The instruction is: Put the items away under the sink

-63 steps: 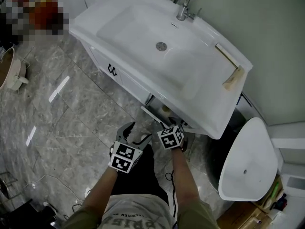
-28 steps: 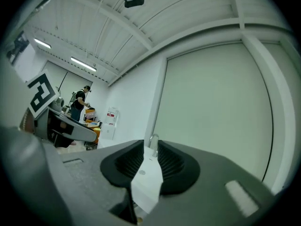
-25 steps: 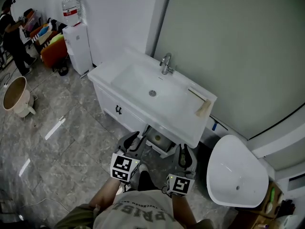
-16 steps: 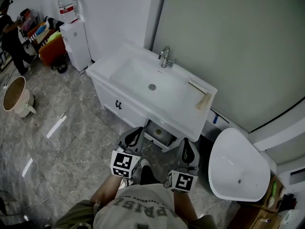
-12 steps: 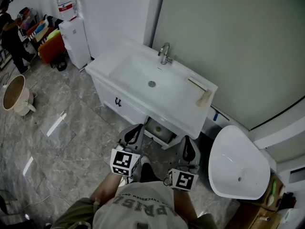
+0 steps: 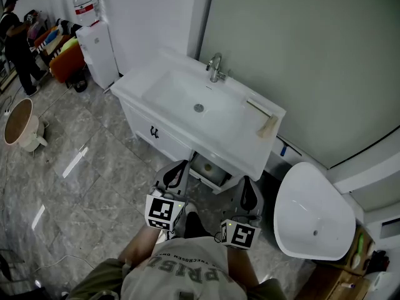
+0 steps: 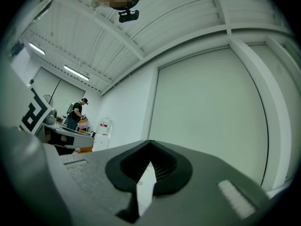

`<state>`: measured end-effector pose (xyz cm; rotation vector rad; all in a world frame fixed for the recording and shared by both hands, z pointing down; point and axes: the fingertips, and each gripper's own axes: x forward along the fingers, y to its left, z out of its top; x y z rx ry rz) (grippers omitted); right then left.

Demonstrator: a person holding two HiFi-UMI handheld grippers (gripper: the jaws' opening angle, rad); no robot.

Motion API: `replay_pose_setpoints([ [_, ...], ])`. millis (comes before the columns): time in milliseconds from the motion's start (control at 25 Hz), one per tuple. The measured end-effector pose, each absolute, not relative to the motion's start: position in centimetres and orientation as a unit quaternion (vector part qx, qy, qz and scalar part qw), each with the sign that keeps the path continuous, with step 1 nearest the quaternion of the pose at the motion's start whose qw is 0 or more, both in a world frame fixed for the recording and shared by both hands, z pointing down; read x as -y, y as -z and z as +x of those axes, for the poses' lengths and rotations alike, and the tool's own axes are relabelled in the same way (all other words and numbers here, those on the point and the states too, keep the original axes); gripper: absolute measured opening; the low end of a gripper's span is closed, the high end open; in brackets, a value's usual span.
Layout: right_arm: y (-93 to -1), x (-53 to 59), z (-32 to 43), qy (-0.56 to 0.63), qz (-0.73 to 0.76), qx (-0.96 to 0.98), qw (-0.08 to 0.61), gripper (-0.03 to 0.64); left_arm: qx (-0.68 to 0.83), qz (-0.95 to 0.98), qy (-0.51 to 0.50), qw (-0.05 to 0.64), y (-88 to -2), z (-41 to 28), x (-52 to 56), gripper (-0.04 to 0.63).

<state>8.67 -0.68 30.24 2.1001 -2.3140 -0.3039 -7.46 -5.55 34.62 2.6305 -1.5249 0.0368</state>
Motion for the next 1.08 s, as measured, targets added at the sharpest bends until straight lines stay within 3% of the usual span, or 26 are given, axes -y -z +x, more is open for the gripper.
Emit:
replay_pose_setpoints([
  [200,-29.99,0.85,9.05,0.126,0.676,0.725,0.033,-0.003,0.498,0.866,-0.008,0.045,-34.31,-7.10,5.51,0.009],
  [1080,-29.42,0.53,9.51,0.125,0.674,0.728,0.025,-0.003,0.504,0.862,-0.001,0.048,-33.80,-6.67,5.42,0.009],
])
